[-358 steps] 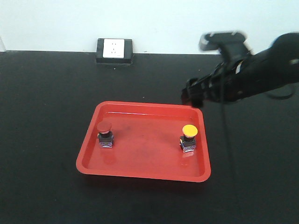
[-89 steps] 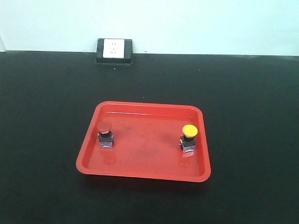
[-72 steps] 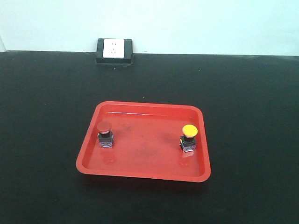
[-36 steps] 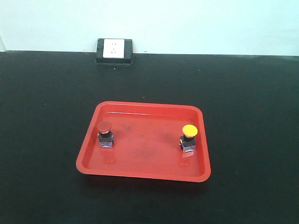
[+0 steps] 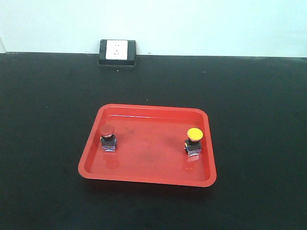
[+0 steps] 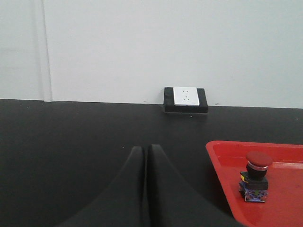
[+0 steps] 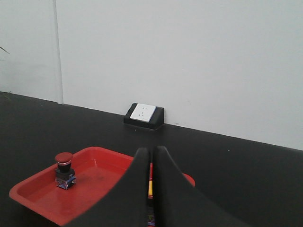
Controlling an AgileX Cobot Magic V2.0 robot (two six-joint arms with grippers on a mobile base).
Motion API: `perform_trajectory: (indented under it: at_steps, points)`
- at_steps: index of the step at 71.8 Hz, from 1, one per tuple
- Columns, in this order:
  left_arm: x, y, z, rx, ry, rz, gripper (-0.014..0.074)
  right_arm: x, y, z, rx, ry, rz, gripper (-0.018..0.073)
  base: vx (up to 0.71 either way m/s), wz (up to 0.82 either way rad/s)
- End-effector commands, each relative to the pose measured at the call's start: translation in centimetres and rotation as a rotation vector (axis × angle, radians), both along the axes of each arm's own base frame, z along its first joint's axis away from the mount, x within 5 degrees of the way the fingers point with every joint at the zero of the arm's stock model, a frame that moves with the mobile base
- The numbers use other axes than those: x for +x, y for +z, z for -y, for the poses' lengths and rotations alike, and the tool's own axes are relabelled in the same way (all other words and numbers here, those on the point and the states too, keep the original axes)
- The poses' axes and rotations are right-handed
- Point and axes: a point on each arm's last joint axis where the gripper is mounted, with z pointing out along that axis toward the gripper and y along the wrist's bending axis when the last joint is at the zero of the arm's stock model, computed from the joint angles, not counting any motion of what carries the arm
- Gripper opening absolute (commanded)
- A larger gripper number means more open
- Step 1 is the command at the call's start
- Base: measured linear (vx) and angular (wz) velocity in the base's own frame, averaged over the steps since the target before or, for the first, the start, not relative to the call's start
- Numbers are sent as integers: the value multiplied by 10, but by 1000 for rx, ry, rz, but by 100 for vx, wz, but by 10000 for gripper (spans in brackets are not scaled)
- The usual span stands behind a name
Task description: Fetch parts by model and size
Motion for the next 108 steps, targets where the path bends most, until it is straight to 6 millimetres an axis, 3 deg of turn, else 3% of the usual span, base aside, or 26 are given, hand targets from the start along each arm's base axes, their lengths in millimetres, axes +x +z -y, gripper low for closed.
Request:
perform_trajectory:
  at_steps: [1,17,28,50,66,108]
  points:
    - [-2,11,0,-11,1,99,-8,0,14,2,11,-23,85,-10,0,0]
    - [-2,11,0,-11,1,99,-8,1,12,6,-158,-94,131,-10,0,0]
    - [-2,11,0,-11,1,99,-8,5,4,9,-163,-209,73,-10,0,0]
    - [-2,11,0,-11,1,99,-8,20,-40,16,-25,-426,18,-10,0,0]
    - [-2,11,0,-11,1,99,-8,25,-66,19,-61,-458,10,-10,0,0]
    - [-2,11,0,-11,1,99,-8,27,-72,19,-64,-462,45,-10,0,0]
